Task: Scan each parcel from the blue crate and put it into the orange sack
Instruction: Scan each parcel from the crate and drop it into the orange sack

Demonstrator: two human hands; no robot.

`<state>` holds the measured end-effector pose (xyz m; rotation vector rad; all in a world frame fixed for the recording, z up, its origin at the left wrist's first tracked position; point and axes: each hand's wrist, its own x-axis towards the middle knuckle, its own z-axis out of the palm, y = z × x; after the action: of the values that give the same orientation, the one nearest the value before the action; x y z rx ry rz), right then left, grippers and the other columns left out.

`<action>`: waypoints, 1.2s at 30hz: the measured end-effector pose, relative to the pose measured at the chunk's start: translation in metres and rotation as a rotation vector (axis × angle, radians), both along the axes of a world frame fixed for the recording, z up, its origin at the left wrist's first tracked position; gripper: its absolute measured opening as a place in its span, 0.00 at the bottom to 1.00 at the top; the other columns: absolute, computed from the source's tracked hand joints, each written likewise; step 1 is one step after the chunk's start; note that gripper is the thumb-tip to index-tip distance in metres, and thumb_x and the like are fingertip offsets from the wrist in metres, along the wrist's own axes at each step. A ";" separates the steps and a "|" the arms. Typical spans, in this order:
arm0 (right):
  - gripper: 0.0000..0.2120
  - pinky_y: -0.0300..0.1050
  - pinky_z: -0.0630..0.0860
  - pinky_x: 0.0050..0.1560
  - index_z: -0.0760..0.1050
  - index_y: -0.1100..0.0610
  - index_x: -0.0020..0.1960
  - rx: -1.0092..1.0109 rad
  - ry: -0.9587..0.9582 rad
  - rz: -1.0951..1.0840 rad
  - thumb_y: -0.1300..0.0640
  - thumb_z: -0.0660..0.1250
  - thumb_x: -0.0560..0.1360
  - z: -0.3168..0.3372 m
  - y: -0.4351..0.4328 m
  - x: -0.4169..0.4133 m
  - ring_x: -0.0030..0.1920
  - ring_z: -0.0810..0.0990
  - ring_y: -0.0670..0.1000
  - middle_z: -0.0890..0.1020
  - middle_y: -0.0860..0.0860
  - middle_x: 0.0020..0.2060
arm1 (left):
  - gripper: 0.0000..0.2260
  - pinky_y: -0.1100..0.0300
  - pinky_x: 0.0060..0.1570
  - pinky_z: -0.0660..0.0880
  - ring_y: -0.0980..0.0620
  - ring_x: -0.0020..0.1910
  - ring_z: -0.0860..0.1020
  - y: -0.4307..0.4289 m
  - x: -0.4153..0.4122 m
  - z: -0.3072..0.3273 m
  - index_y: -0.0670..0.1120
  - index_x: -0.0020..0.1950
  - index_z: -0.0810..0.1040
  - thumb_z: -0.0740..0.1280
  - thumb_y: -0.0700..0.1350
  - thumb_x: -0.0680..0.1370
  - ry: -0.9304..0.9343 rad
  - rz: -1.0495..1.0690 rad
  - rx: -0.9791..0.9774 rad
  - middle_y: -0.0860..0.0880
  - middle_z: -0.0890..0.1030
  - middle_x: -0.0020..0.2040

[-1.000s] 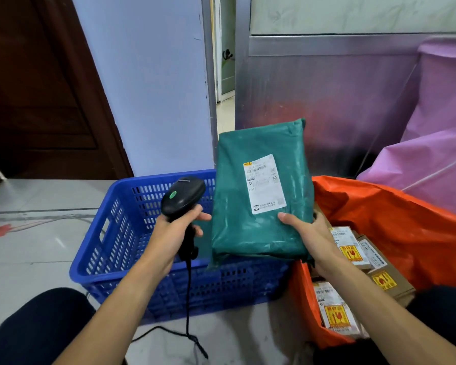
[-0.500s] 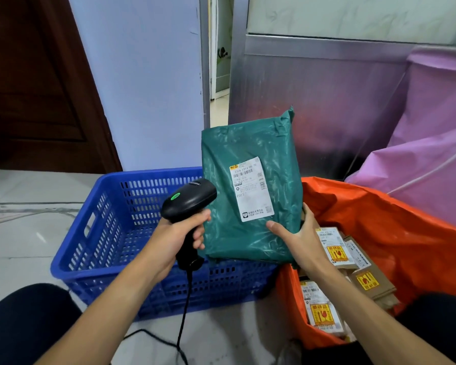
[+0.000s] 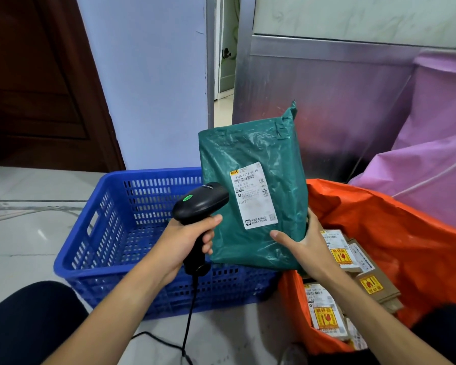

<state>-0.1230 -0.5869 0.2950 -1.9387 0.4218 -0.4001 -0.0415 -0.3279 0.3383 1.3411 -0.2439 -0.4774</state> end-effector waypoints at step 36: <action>0.54 0.58 0.73 0.71 0.61 0.43 0.78 -0.056 0.001 -0.023 0.30 0.80 0.58 0.002 0.000 -0.003 0.70 0.73 0.48 0.72 0.46 0.70 | 0.11 0.54 0.35 0.73 0.51 0.26 0.67 -0.003 -0.012 0.006 0.47 0.39 0.76 0.71 0.42 0.80 0.040 -0.015 0.059 0.48 0.67 0.29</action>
<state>-0.1262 -0.5867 0.2974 -1.9904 0.4379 -0.4297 -0.0532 -0.3313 0.3447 1.3862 -0.2078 -0.5269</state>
